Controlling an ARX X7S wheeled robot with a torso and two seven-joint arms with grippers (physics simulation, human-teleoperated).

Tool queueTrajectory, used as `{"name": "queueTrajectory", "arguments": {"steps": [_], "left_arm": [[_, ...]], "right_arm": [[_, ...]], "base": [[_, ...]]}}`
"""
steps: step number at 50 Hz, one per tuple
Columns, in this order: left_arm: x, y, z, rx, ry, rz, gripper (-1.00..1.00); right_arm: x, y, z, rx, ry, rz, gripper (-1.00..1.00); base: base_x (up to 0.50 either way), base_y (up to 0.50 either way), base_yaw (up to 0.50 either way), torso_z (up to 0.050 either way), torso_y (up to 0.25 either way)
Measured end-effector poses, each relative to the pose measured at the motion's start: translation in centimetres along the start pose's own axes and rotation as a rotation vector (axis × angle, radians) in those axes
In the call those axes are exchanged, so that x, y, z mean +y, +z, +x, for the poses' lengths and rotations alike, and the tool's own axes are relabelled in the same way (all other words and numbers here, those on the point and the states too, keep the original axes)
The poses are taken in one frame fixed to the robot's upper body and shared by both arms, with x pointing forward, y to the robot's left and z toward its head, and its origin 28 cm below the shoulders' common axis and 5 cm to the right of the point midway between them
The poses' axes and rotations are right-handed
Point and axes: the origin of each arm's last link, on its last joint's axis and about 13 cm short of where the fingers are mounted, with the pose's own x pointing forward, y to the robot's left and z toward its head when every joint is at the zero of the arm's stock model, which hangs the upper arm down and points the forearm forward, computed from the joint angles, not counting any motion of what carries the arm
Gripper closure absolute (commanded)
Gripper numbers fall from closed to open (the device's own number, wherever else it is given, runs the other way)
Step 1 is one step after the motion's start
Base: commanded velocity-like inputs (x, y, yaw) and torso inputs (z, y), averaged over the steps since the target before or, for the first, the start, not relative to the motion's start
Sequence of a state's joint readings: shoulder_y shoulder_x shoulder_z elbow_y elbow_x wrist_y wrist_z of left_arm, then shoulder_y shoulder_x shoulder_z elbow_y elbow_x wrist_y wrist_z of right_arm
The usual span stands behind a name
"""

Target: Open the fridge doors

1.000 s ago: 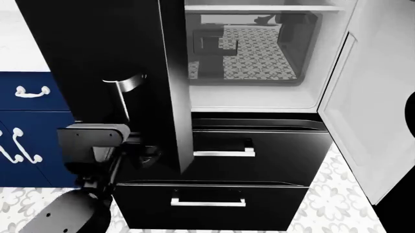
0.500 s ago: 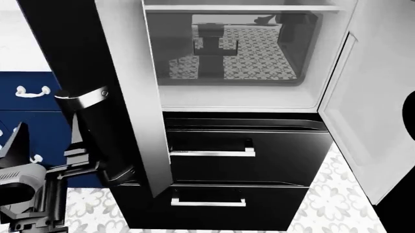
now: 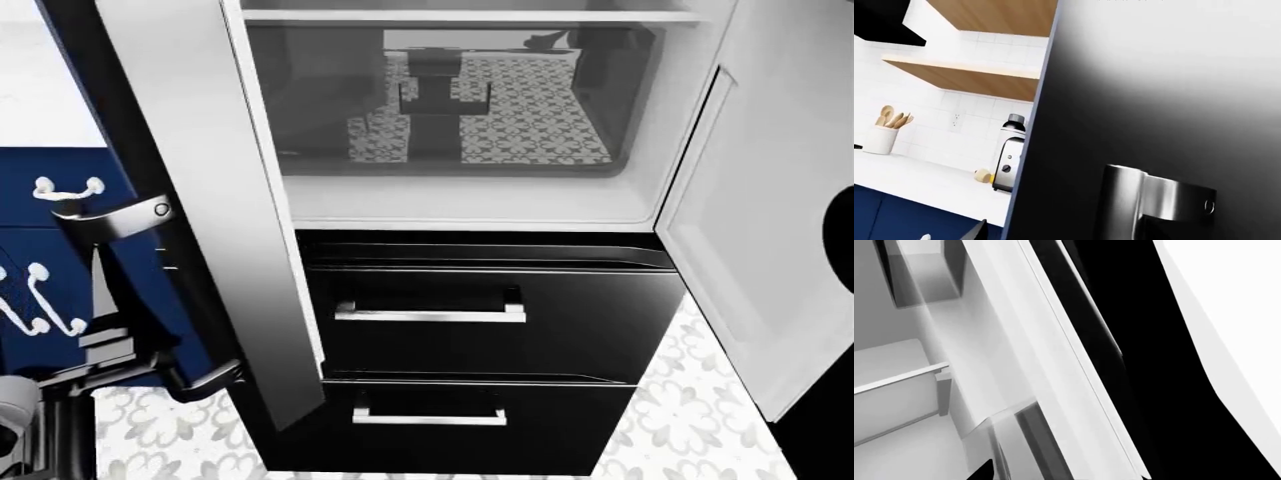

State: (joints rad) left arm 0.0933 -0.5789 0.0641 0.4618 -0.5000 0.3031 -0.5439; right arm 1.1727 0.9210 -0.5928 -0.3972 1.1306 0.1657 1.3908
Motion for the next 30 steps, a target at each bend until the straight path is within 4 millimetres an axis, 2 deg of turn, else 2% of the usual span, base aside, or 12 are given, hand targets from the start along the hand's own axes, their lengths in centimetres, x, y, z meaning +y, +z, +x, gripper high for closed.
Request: {"name": "queueTrajectory", "arguments": {"steps": [30], "left_arm": [[0.77, 0.25, -0.33, -0.017, 0.035, 0.032, -1.00]], "right_arm": [[-0.13, -0.04, 0.05, -0.002, 0.000, -0.002, -1.00]], "base": [[0.00, 0.00, 0.00, 0.000, 0.000]]}}
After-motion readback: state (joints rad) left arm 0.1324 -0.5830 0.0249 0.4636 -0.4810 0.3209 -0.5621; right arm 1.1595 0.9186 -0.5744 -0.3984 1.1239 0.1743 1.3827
